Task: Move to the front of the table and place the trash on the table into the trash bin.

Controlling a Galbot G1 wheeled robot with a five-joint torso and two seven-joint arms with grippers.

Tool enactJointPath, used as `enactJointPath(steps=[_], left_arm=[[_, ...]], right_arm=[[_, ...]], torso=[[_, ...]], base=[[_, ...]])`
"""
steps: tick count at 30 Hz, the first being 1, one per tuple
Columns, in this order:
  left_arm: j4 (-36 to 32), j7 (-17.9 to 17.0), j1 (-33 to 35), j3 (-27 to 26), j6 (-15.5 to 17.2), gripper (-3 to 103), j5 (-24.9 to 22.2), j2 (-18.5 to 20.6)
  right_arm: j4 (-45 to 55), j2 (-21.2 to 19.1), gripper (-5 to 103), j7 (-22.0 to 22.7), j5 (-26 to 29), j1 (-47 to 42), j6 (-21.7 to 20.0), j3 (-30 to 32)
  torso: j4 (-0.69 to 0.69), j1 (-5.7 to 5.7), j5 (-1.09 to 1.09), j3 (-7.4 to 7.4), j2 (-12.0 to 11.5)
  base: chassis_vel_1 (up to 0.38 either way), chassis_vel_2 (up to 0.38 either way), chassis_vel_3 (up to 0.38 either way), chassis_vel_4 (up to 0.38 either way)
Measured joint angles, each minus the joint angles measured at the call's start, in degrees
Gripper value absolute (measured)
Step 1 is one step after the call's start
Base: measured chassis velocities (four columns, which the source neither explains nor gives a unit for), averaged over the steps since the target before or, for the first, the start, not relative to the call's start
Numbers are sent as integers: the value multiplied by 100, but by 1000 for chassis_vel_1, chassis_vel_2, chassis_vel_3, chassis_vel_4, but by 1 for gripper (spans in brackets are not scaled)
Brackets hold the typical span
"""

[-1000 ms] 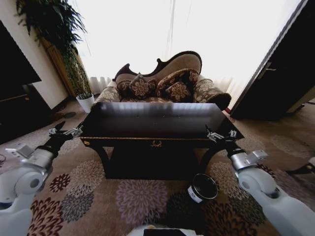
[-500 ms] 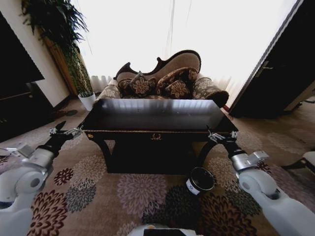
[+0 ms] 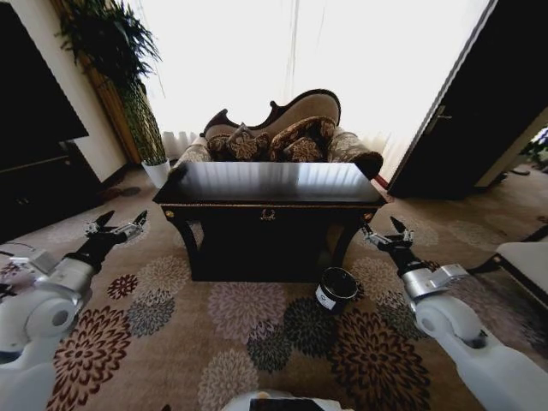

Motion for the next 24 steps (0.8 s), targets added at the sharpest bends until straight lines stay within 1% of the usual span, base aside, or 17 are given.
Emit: enactJointPath(steps=[4, 6, 10, 18, 20, 22, 23, 24], left_arm=[[-1, 0, -5, 16, 0, 100, 0, 12], [0, 0, -8, 30, 1, 100, -1, 17], [2, 0, -13, 40, 1, 100, 0, 21], [22, 0, -23, 55, 3, 100, 0, 36], [24, 0, -23, 66, 4, 100, 3, 36], [26, 0, -23, 66, 4, 100, 4, 36], [30, 0, -23, 69, 4, 100, 7, 34], [39, -1, -23, 73, 4, 100, 11, 30]], right_arm=[[-8, 2, 100, 0, -1, -8, 2, 9], [-15, 4, 100, -1, -2, -10, 2, 10], [-19, 7, 100, -2, -3, -12, 3, 10], [-41, 9, 100, -6, -8, -7, 5, 11], [-59, 27, 100, -9, -22, -7, 12, 10], [-62, 32, 100, -11, -25, -7, 16, 10], [-66, 36, 100, -17, -29, -6, 36, 8], [-77, 47, 100, -37, -35, -4, 75, -2]], torso=[[1, -2, 2, -1, 0], [1, 0, -1, 0, 0], [1, -2, 3, -1, 0], [1, -4, -1, -2, 1], [-2, -5, 7, -2, 2], [0, -6, 5, -2, 2], [3, -7, 0, -3, 3], [2, -7, -1, -3, 4]], base=[[216, -253, -241, 232], [275, -289, -276, 274], [280, -286, -277, 284], [290, -290, -277, 288], [322, -265, -270, 270], [268, -263, -265, 281], [268, -263, -206, 270], [205, -213, -194, 186]])
